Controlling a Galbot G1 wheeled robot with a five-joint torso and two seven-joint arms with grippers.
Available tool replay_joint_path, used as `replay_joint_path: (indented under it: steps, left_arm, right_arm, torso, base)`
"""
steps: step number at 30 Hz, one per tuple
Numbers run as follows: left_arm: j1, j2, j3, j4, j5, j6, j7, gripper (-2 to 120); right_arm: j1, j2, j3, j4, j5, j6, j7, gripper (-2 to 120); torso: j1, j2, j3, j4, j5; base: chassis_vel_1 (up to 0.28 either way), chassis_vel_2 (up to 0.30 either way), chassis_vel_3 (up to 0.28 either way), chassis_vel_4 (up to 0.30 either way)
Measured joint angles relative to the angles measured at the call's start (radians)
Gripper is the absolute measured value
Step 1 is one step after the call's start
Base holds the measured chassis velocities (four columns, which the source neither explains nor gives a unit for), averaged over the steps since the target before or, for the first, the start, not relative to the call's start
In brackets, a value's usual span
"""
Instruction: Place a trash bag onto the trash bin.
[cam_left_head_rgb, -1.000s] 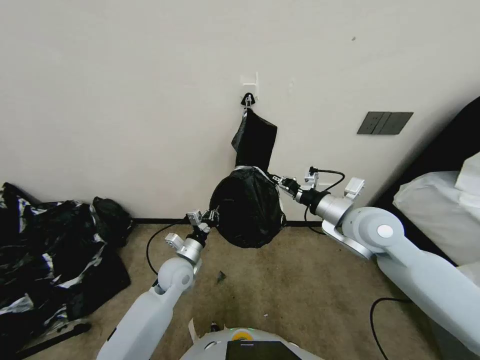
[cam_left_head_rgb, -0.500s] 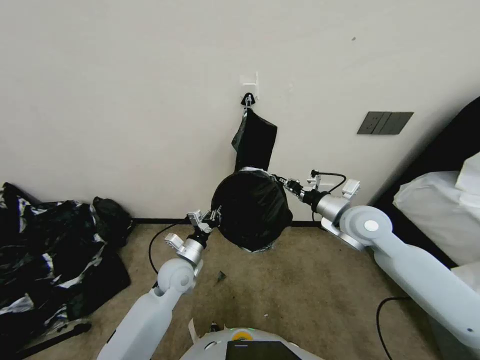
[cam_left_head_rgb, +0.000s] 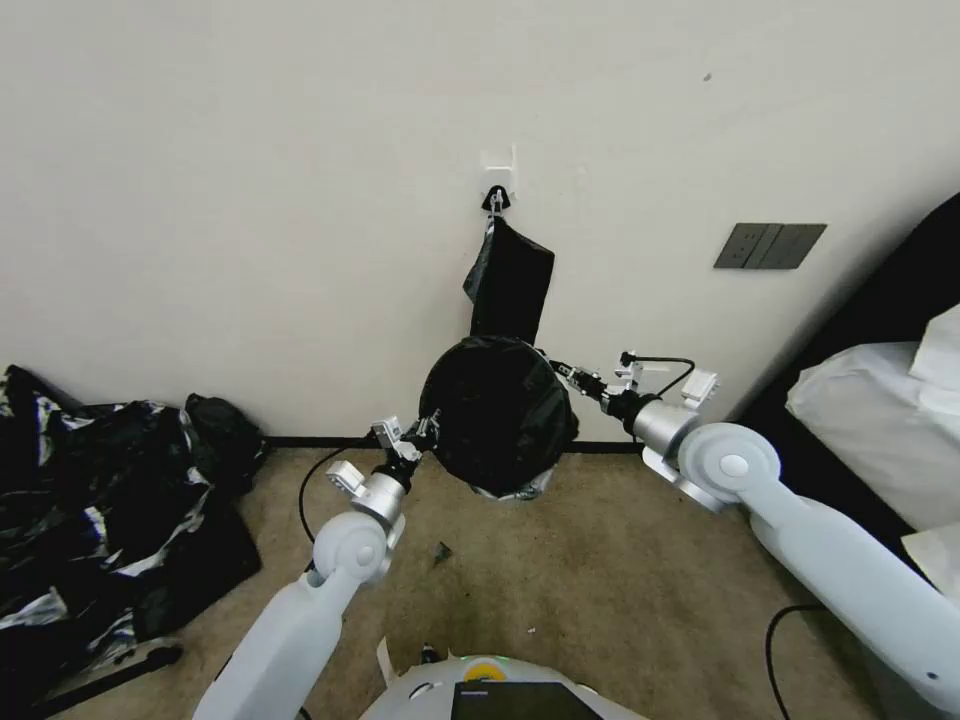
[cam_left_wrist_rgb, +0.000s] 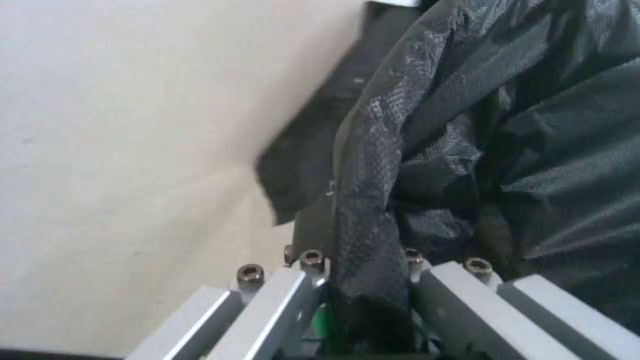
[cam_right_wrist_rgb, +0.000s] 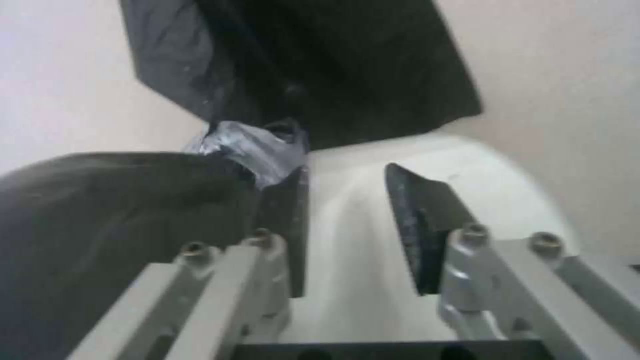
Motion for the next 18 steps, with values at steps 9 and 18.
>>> replay_joint_path:
  steps: [9, 18]
  left_arm:
    - [-0.028, -0.010, 0.023, 0.025, 0.054, 0.072, -0.181, 1]
    - [-0.060, -0.041, 0.114, 0.031, 0.250, 0.191, -0.327, 1]
  right_arm:
    - [0.000, 0.008, 0.044, 0.081, -0.165, 0.011, 0.075, 62]
    - [0.079, 0.018, -0.174, 0.262, -0.334, -0.163, 0.199, 83]
  torso:
    - [0.000, 0.000, 0.000, 0.0001, -0.0001]
    - [0.000, 0.000, 0.000, -0.0003, -0.0001]
  base:
    - [0.000, 0.000, 0.000, 0.000]
    - [0.000, 0.000, 0.000, 0.000]
